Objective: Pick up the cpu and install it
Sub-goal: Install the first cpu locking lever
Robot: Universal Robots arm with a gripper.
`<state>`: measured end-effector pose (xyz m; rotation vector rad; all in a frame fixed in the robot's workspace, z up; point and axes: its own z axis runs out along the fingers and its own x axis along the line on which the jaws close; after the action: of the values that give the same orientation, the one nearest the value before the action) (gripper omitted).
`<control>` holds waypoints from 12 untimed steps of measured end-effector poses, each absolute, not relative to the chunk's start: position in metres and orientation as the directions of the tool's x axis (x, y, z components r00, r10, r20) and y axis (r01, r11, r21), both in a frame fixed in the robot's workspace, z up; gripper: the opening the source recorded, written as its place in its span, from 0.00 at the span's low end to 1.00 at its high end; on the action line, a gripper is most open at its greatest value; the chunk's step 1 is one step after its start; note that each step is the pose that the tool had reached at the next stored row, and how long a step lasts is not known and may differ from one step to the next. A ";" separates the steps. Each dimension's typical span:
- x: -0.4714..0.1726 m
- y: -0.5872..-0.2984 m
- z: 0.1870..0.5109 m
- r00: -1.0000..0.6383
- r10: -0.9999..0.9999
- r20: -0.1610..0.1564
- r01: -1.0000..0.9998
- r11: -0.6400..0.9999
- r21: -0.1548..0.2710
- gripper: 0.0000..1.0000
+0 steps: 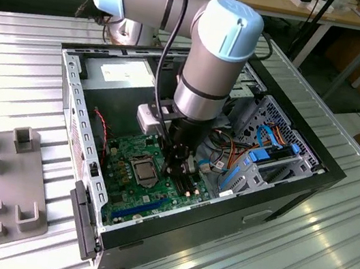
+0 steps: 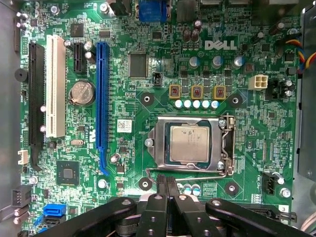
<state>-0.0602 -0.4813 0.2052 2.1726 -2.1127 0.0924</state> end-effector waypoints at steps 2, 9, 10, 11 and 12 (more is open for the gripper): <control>-0.060 -0.481 0.204 0.031 -0.992 0.120 -0.999 -0.026 0.036 0.11; -0.057 -0.481 0.201 0.033 -0.992 0.120 -0.999 -0.029 0.036 0.11; -0.056 -0.481 0.200 0.034 -0.992 0.120 -0.999 -0.030 0.036 0.11; -0.056 -0.481 0.200 0.034 -0.992 0.120 -0.999 -0.030 0.037 0.11; -0.056 -0.481 0.199 0.034 -0.992 0.120 -0.999 -0.030 0.037 0.11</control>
<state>-0.0559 -0.4813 0.1995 2.1771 -2.1074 0.0928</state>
